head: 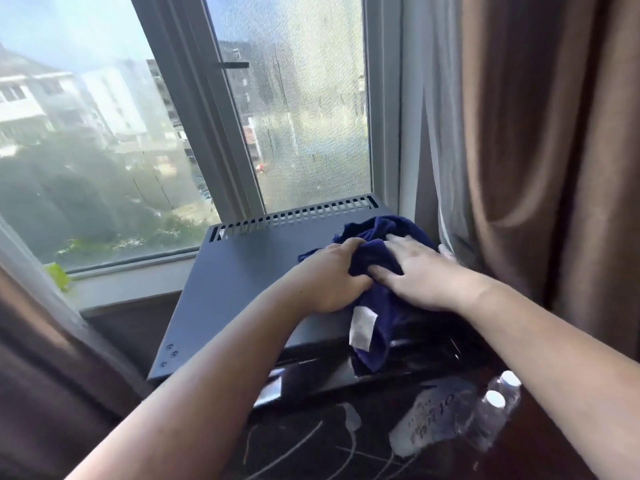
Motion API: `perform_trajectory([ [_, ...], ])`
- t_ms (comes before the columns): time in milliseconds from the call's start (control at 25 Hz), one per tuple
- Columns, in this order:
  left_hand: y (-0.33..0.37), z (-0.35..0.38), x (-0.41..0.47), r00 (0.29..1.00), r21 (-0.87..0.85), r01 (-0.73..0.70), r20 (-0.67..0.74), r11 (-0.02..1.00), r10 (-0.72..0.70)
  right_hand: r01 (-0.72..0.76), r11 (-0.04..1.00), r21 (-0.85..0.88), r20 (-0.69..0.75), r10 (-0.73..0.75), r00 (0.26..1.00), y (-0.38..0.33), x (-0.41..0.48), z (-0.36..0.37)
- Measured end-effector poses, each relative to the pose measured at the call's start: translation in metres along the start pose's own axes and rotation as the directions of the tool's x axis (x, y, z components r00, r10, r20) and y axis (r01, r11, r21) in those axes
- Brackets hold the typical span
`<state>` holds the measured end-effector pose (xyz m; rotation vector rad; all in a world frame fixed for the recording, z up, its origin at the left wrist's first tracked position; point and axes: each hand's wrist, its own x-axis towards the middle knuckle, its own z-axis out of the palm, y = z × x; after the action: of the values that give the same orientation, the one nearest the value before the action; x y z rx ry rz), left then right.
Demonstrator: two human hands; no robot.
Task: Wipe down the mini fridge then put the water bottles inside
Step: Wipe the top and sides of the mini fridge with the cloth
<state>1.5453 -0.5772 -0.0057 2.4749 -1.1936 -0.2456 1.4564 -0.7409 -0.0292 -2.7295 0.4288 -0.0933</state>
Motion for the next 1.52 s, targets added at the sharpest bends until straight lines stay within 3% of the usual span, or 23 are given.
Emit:
perform_trajectory([
  [320,-0.042,-0.021,0.110,0.998,0.038,-0.011,0.060,0.999,0.009,-0.138,0.989,-0.043,-0.046,0.136,0.990,0.004,0.110,-0.001],
  [400,-0.051,-0.028,0.122,0.999,0.043,-0.043,0.034,0.998,0.041,-0.118,0.991,-0.062,-0.129,0.110,0.986,0.007,0.116,-0.002],
  [560,-0.062,-0.032,0.125,0.994,-0.065,-0.097,-0.062,0.993,0.093,-0.021,0.993,0.114,-0.310,0.056,0.949,0.019,0.115,-0.013],
  [720,-0.060,-0.040,0.118,0.990,-0.025,-0.085,-0.117,0.996,0.081,0.012,0.995,0.103,-0.045,-0.007,0.999,0.021,0.122,-0.024],
  [880,-0.055,-0.051,0.095,0.995,-0.097,-0.079,-0.062,0.992,0.073,0.136,0.989,0.056,-0.016,-0.135,0.991,0.023,0.125,-0.019],
  [1000,-0.052,-0.032,0.072,0.999,0.047,-0.045,0.021,0.998,0.044,0.223,0.972,-0.073,0.012,-0.223,0.975,0.017,0.131,-0.019],
  [1280,-0.099,-0.038,0.000,0.975,0.121,0.098,-0.210,0.988,-0.071,0.440,0.892,-0.100,0.197,-0.416,0.888,-0.044,0.125,-0.003],
  [1400,-0.111,-0.047,-0.037,0.978,0.155,0.091,-0.198,0.984,-0.059,0.509,0.851,-0.126,0.222,-0.476,0.851,-0.064,0.104,0.007],
  [1520,-0.101,-0.041,-0.059,0.987,0.071,0.015,-0.164,0.997,-0.003,0.555,0.826,-0.100,0.213,-0.527,0.823,-0.057,0.075,0.005],
])
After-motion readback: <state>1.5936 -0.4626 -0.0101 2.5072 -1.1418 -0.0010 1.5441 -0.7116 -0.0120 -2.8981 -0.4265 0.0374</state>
